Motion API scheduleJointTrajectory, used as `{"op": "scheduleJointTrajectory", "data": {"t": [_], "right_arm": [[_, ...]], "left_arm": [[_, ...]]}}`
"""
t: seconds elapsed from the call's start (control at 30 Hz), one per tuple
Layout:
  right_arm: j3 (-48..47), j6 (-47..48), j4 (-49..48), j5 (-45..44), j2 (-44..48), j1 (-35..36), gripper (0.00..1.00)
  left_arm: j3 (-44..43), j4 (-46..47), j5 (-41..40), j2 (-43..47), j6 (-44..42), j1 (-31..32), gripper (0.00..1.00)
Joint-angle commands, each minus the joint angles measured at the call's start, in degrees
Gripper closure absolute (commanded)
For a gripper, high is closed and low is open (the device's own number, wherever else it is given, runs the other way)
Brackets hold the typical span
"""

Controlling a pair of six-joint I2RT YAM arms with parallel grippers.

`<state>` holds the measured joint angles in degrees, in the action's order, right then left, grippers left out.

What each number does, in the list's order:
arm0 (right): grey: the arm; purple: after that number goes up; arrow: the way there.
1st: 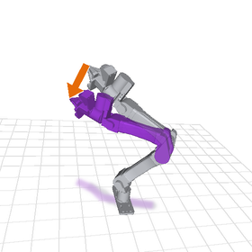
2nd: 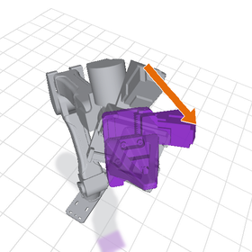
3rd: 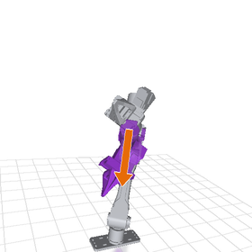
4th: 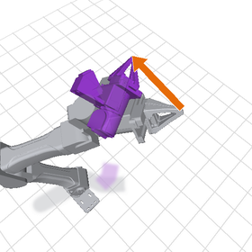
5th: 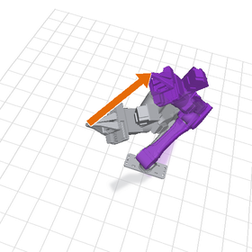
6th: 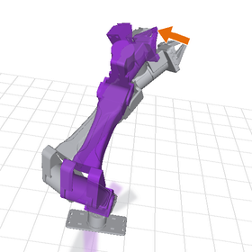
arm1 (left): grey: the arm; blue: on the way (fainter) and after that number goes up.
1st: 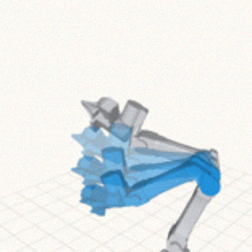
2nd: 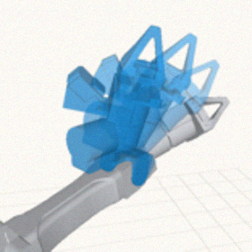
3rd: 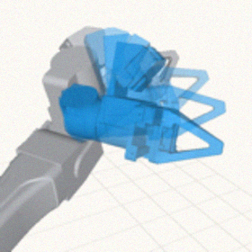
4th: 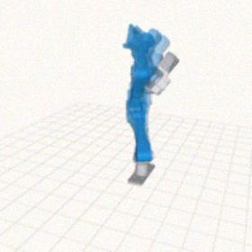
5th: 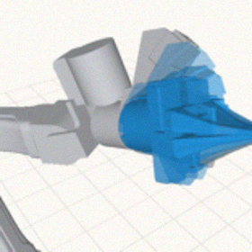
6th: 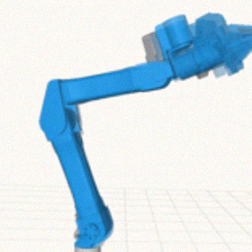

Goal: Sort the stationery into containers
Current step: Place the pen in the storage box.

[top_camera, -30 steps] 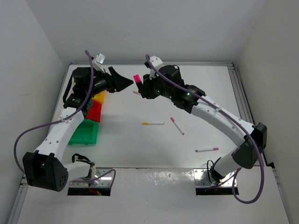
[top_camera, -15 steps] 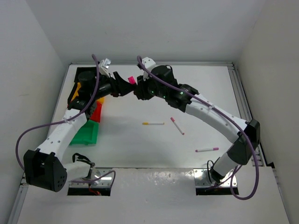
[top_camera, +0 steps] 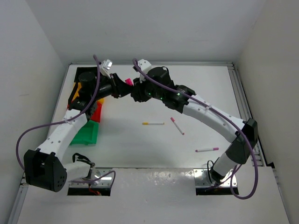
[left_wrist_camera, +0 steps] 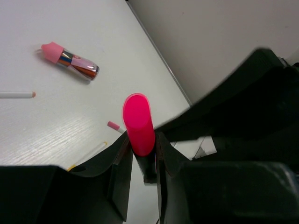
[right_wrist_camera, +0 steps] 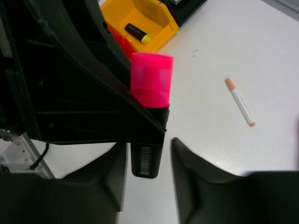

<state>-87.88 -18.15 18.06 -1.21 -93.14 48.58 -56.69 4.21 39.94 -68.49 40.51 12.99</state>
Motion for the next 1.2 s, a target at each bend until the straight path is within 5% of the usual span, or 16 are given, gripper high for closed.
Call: {"op": "scheduleJointTrajectory", "data": {"t": [0.0, 0.1, 0.2, 0.23, 0.4, 0.83, 1.17], "right_arm": [[-1.7, 1.5, -2.2, 0.1, 1.1, 0.4, 0.56], [-0.1, 2.2, -0.4, -0.6, 3.7, -0.8, 0.36], [5.8, 1.6, 1.0, 0.9, 7.2, -7.2, 0.32], [7.1, 0.9, 1.4, 1.0, 8.1, -8.8, 0.32], [14.6, -2.1, 4.5, 8.5, 11.4, -21.6, 0.33], [27.1, 1.4, 11.3, 11.7, 10.7, -36.5, 0.39], [25.8, 7.0, 16.5, 10.2, 5.3, -38.5, 0.44]], "left_arm": [[-2.9, -3.3, 1.9, 1.0, -4.6, -2.3, 1.00], [-13.6, -20.1, 0.8, -3.0, -21.5, -6.7, 1.00], [-28.4, -38.3, -7.0, -10.4, -47.7, -8.0, 0.96], [-31.1, -41.2, -13.2, -13.9, -58.5, -8.2, 0.96], [-31.8, -41.7, -25.2, -19.2, -79.7, -13.0, 0.97], [-51.8, -53.3, -30.5, -42.8, -98.4, -21.7, 0.90], [-50.8, -58.3, -31.9, -49.1, -101.7, -21.9, 0.77]]}}
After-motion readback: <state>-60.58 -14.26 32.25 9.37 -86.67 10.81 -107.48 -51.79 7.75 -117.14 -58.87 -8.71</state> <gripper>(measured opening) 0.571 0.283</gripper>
